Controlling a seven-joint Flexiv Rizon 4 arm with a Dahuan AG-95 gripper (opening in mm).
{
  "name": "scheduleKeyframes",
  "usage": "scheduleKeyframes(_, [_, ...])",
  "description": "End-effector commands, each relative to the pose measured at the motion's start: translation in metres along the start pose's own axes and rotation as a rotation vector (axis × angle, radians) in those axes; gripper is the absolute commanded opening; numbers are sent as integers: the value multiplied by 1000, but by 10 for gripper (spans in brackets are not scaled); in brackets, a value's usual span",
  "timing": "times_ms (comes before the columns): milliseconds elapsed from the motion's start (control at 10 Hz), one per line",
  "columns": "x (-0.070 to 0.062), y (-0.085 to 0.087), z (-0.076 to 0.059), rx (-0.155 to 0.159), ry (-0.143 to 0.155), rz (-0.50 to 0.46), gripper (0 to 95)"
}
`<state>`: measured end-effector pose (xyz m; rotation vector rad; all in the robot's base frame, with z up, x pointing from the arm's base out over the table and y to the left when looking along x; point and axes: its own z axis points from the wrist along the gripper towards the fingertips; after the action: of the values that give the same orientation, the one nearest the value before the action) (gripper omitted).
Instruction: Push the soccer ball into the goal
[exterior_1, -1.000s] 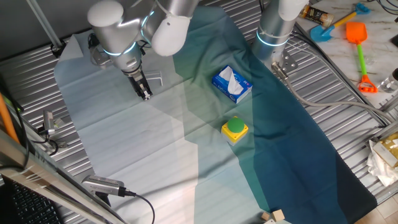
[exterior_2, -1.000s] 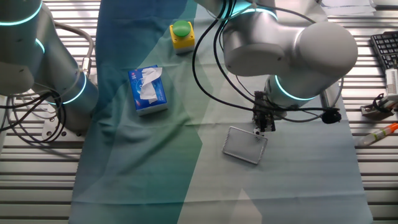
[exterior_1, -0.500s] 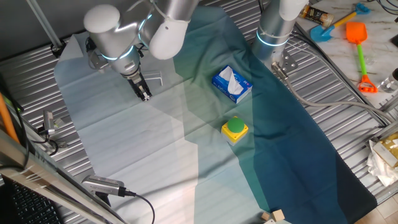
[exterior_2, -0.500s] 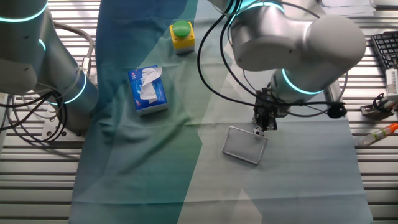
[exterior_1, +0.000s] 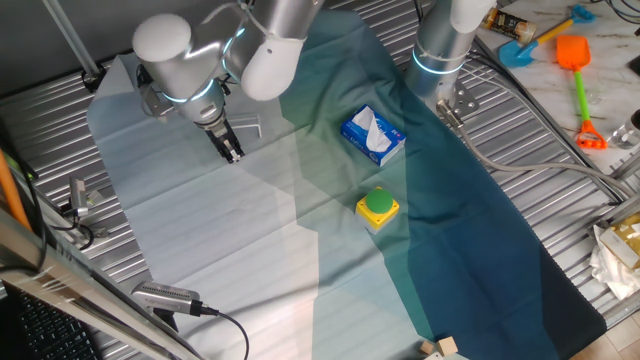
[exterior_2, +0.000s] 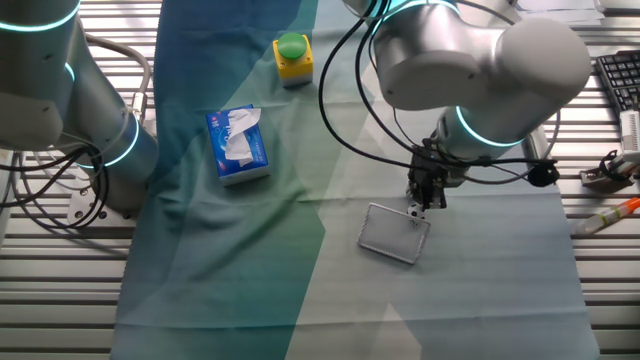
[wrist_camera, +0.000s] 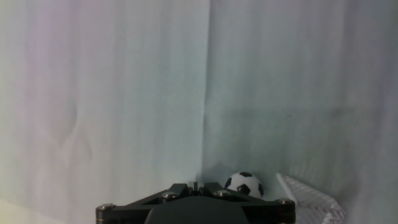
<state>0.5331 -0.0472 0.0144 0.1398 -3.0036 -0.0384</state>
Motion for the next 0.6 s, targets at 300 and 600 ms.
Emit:
scheduleKeyframes(300, [-2, -9, 0, -2, -3, -14, 0])
scheduleKeyframes(600, [0, -15, 1, -4, -6, -26, 0])
